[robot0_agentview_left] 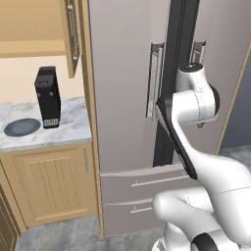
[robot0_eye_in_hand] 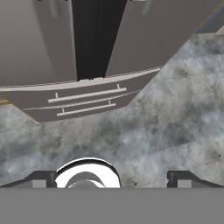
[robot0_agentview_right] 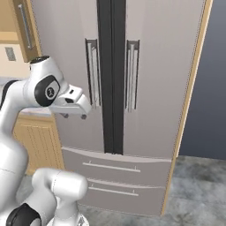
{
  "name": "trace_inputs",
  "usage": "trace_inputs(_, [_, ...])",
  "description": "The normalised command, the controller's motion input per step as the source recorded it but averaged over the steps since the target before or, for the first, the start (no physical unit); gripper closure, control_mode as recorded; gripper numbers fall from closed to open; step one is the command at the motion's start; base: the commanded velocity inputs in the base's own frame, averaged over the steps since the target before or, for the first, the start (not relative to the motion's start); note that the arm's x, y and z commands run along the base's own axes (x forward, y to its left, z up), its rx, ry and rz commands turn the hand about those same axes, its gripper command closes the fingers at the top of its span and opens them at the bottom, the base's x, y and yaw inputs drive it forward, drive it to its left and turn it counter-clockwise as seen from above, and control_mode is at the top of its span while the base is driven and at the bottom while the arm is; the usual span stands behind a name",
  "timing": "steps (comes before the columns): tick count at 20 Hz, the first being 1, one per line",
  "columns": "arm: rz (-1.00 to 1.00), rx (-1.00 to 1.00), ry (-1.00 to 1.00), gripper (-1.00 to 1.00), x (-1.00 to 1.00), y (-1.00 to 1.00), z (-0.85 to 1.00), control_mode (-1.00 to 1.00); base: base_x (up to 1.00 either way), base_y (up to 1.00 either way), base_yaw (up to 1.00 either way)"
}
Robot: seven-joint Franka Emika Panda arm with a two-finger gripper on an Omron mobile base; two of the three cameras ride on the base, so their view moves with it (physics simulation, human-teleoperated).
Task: Move the hot dog bun to the plate on the dining table and place the condiment next to that plate. Then navigate to the fridge and take the sausage and place it on the plate as well.
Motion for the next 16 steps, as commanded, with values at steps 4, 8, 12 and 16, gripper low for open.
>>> trace_inputs(4, [0.00,0.37,0.01,-1.00,0.13,-0.81,0.06,-1.00,0.00,0.00,0.00])
trace_inputs(8, [0.02,0.41,-0.03,-1.00,0.16,-0.98,0.04,-1.00,0.00,0.00,0.00])
trace_inputs(12, [0.00,0.21,-0.21,-1.00,0.16,-0.80,0.08,-1.00,0.00,0.00,0.00])
trace_inputs(16, [0.00,0.06,-0.34,-1.00,0.29,-0.50,0.07,-1.00,0.00,0.00,0.00])
